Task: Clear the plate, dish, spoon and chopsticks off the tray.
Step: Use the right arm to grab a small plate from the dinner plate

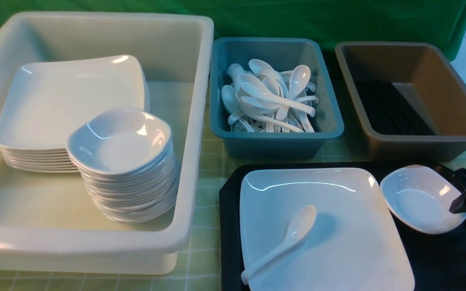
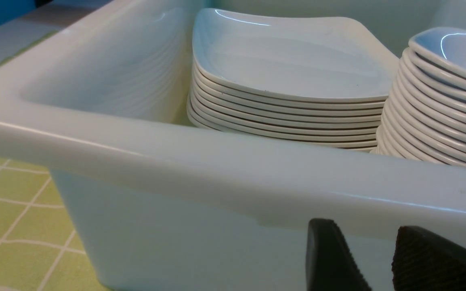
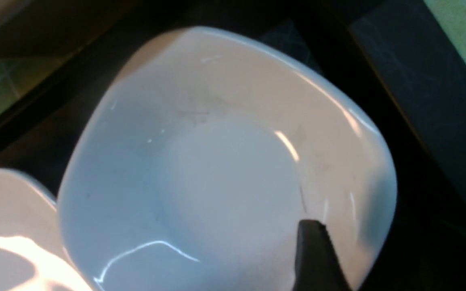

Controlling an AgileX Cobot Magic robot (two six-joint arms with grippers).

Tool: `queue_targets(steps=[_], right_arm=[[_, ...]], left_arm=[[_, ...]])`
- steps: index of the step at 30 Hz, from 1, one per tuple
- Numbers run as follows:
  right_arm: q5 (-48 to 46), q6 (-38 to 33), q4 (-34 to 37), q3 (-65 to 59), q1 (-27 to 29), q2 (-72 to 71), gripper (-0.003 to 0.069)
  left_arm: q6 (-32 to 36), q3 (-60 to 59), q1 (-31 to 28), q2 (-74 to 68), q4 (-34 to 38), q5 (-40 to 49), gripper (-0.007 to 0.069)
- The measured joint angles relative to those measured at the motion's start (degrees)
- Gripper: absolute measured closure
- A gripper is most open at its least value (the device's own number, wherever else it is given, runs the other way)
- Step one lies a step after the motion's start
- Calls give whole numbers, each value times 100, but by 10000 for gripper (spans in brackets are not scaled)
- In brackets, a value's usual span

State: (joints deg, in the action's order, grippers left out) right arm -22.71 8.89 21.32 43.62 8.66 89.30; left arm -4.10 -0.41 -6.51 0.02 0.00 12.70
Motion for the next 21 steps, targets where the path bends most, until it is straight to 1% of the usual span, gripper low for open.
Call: queue_targets(steps=[1,5,9,11,13,14,15,16,18,19,21], right_arm=[[0,17,0,0,0,13,292],[97,211,89,0,-4,382,242],[198,313,153,7,-23,529,241],[244,345,164,7,-23,552,253],[275,352,163,13,-23,580,278],[330,352,163,18,-23,593,314],[387,352,158,18,-23,612,375],[428,352,151,18,-23,626,407],[478,331,208,18,-23,626,519],[471,303,241,25,-23,593,543],[422,182,275,25,-23,542,543]], left_arm=[[0,0,0,0,0,0,400],[0,0,0,0,0,0,400],[0,0,0,0,0,0,400],[0,0,0,0,0,0,400],[0,0,0,0,0,0,400],[0,0,0,0,0,0,400],[0,0,0,0,0,0,400],[0,0,0,0,0,0,400],[0,0,0,0,0,0,400],[0,0,0,0,0,0,400],[0,0,0,0,0,0,400]])
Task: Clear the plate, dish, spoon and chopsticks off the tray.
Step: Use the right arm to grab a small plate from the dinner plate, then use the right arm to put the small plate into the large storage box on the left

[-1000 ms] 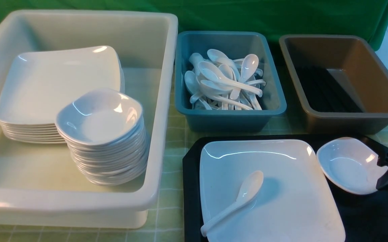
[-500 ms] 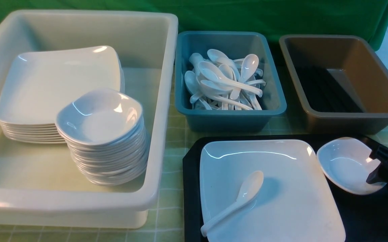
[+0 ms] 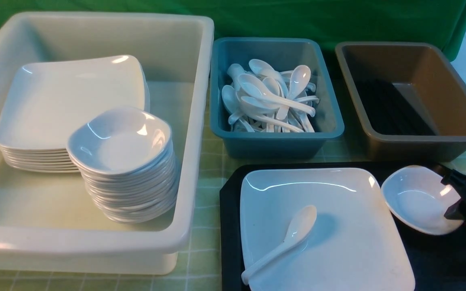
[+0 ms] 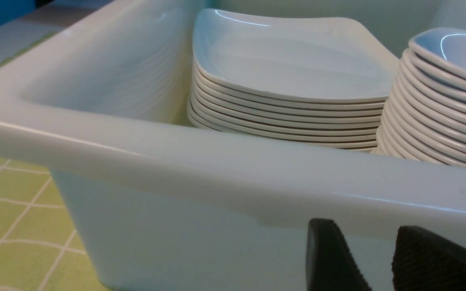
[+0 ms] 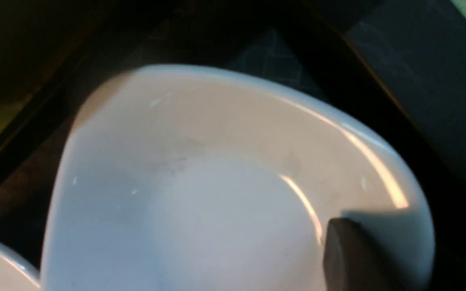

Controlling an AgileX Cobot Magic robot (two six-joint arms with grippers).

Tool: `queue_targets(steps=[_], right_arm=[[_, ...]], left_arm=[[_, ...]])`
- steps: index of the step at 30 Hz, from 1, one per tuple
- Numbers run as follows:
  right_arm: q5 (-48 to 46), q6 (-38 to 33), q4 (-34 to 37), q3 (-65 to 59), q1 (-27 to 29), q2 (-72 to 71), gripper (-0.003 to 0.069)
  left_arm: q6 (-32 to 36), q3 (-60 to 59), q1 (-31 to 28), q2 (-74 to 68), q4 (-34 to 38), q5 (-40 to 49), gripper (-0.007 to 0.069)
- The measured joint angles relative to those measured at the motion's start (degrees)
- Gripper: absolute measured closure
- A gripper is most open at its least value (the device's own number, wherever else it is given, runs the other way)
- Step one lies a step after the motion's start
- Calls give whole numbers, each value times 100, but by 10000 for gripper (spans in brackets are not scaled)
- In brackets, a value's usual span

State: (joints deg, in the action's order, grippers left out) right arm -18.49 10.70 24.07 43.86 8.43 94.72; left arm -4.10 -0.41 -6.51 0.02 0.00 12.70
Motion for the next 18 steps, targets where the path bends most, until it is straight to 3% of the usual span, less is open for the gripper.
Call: queue_targets(steps=[3,8,11,18], right_arm=[[-467,-677,-112,-13,26,-405,554],[-1197,-1209,-171,6,19,-1369,631],[-1755,-1360,-197,191,19,-2013,634],[-2659,-2004,1109,1652,-227,-2945,635]], left_arm=[[0,0,0,0,0,0,400],[0,0,0,0,0,0,400],[0,0,0,0,0,0,400],[0,0,0,0,0,0,400]])
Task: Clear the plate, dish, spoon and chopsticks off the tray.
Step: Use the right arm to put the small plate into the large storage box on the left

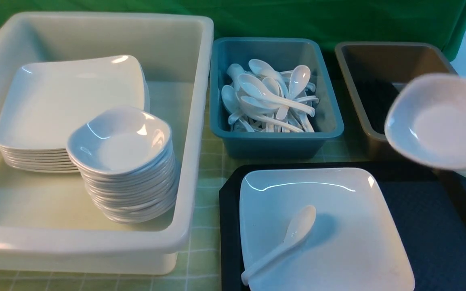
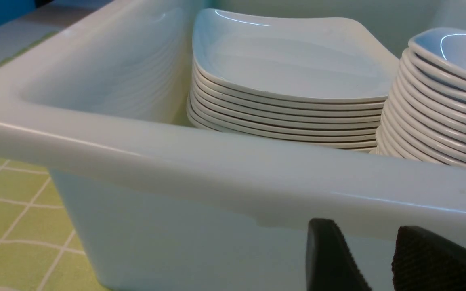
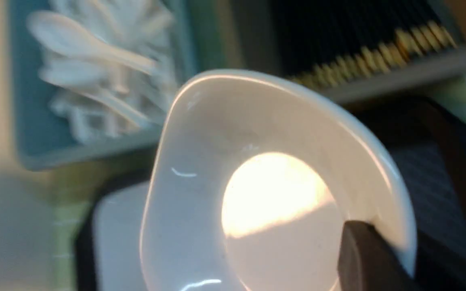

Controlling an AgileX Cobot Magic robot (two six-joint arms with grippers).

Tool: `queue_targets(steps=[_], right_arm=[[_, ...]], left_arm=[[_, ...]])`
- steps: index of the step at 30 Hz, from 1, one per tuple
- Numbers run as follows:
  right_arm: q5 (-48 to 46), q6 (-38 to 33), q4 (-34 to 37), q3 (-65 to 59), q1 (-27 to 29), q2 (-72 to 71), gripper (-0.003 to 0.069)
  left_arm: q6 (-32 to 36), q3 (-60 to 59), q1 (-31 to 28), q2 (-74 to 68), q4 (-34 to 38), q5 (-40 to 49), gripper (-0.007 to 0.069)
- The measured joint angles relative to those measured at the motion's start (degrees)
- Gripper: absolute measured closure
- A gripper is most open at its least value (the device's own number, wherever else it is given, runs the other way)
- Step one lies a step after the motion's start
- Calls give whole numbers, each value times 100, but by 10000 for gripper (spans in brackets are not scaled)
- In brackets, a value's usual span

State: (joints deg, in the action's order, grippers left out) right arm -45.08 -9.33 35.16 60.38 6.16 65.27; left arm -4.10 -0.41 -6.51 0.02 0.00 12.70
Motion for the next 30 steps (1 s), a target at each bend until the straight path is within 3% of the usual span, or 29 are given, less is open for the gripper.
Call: queue_targets(steps=[1,4,5,7,12,17,24,30], right_arm=[[4,-75,182,111,-109,0,636],[268,-413,1003,611,-1520,308,636],[291,-417,1014,611,-1520,310,636],[539,-480,1036,877,-2577,806,636],[1023,-502,982,1853,-4082,2283,636],[1020,-488,977,3159,-4544,3694,636],[911,-215,928,4329,-4601,4916,625],[966,-208,850,4451,-4607,5232,494]], left_arm=[[0,0,0,0,0,0,400],[0,0,0,0,0,0,400],[0,0,0,0,0,0,400],[0,0,0,0,0,0,400],[0,0,0,0,0,0,400],[0,0,0,0,0,0,400],[0,0,0,0,0,0,400],[0,0,0,0,0,0,400]])
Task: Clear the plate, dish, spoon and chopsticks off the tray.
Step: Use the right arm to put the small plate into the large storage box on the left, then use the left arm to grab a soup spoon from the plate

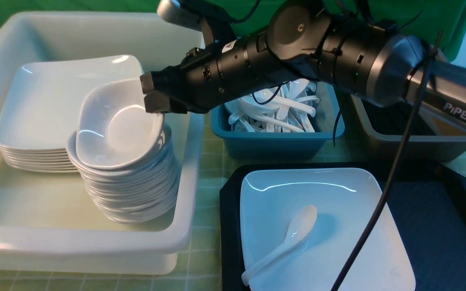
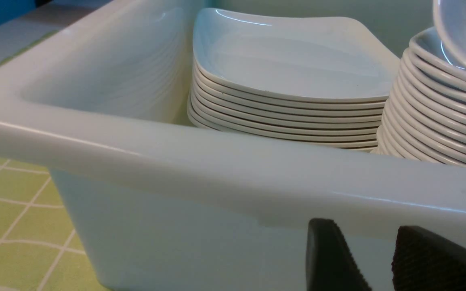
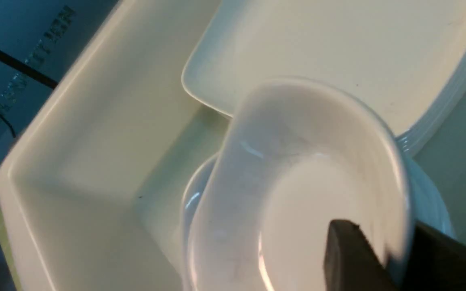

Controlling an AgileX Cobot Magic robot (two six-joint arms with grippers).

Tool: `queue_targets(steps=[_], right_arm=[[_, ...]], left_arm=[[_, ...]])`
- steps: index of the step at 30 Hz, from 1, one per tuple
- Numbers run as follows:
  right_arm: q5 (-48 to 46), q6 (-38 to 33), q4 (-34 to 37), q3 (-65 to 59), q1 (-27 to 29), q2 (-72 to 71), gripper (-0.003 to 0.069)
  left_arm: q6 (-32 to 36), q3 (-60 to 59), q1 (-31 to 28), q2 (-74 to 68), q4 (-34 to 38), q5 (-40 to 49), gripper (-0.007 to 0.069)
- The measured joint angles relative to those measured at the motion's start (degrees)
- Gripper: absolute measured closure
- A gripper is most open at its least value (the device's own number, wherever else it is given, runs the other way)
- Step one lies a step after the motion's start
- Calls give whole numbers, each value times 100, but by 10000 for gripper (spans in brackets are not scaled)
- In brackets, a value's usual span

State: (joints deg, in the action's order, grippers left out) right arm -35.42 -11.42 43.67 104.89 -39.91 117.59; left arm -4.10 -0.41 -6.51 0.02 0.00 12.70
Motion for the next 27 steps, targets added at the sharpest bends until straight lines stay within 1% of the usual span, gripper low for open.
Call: queue_targets(steps=[1,3,6,7,8,10,12,14,18,20,21,23,25,26,27], right_arm=[[7,-8,-32,0,0,19,441],[0,-8,-39,0,0,41,381],[-105,-13,-209,7,0,-7,330],[-174,-13,-324,7,0,-48,326],[-337,-13,-587,7,5,-165,321],[-448,-13,-769,7,5,-275,321],[-979,-13,-1611,20,11,-650,321],[-1348,-13,-2117,38,22,-924,321],[-1919,-13,-2619,49,35,-1370,325],[-2378,-13,-2855,49,42,-1673,372],[-2428,-13,-2879,49,42,-1701,379],[-3128,-13,-3438,22,42,-2134,505],[-3283,-6,-3955,-139,42,-2502,591],[-3325,11,-4367,-295,42,-2779,620],[-3346,84,-4596,-413,42,-2973,636]], left_arm=[[0,0,0,0,0,0,400],[0,0,0,0,0,0,400],[0,0,0,0,0,0,400],[0,0,0,0,0,0,400],[0,0,0,0,0,0,400],[0,0,0,0,0,0,400],[0,0,0,0,0,0,400],[0,0,0,0,0,0,400],[0,0,0,0,0,0,400],[0,0,0,0,0,0,400],[0,0,0,0,0,0,400],[0,0,0,0,0,1,400],[0,0,0,0,0,2,400],[0,0,0,0,0,2,400],[0,0,0,0,0,2,400]])
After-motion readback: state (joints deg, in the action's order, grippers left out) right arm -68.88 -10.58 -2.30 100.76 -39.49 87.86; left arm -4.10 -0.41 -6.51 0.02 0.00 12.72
